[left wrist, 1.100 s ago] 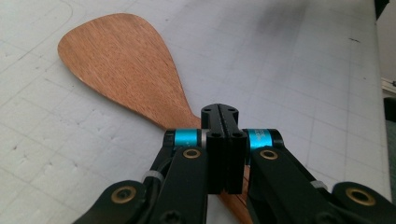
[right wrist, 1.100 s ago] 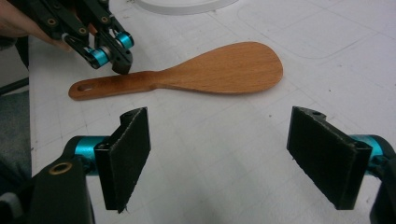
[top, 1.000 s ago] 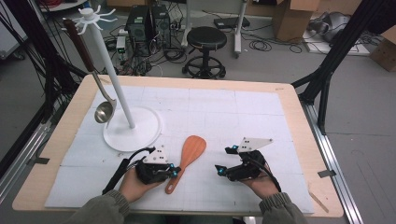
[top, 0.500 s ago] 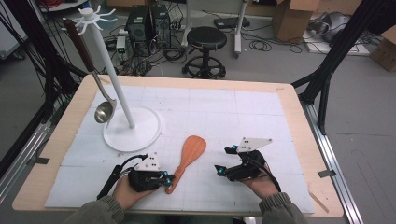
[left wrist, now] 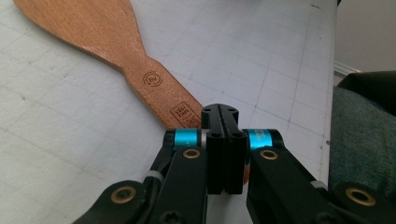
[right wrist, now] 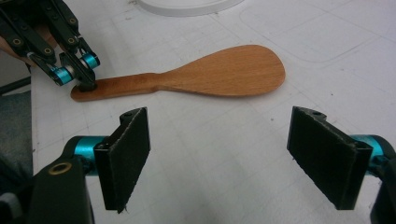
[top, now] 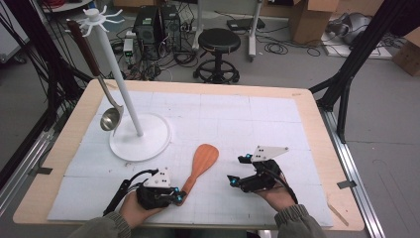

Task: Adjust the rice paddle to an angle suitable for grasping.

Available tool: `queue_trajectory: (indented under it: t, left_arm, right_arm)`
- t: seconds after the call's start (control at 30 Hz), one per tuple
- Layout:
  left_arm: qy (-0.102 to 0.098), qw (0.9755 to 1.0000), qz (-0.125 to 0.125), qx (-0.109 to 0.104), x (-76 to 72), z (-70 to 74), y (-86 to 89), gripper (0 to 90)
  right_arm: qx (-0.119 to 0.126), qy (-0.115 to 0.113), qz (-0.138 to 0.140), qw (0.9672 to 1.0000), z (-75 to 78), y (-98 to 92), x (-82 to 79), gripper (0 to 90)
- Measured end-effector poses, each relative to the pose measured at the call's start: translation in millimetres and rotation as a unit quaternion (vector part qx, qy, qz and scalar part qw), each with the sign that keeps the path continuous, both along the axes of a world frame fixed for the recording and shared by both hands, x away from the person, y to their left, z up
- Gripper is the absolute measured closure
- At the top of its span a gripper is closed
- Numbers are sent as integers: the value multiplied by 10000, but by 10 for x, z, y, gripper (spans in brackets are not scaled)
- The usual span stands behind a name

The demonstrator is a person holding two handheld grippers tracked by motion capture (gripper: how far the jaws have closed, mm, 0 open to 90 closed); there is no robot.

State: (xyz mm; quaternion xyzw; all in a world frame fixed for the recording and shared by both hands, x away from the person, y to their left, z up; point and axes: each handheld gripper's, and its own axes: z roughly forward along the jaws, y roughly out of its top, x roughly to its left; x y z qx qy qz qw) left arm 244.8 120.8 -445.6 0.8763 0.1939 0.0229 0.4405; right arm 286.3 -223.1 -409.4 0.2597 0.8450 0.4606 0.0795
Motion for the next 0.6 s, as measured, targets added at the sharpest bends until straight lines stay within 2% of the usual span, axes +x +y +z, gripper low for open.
queue_trajectory:
  t: [0.27,0.6]
  left_arm:
    - [-84,9999,68,131,76,19,107,895]
    - [-210,9988,372,224,206,29,318,895]
  right_arm:
    - [1,26,-5,10000,-3,4,-1,204]
    - [-31,50,10,10000,-16,12,9,202]
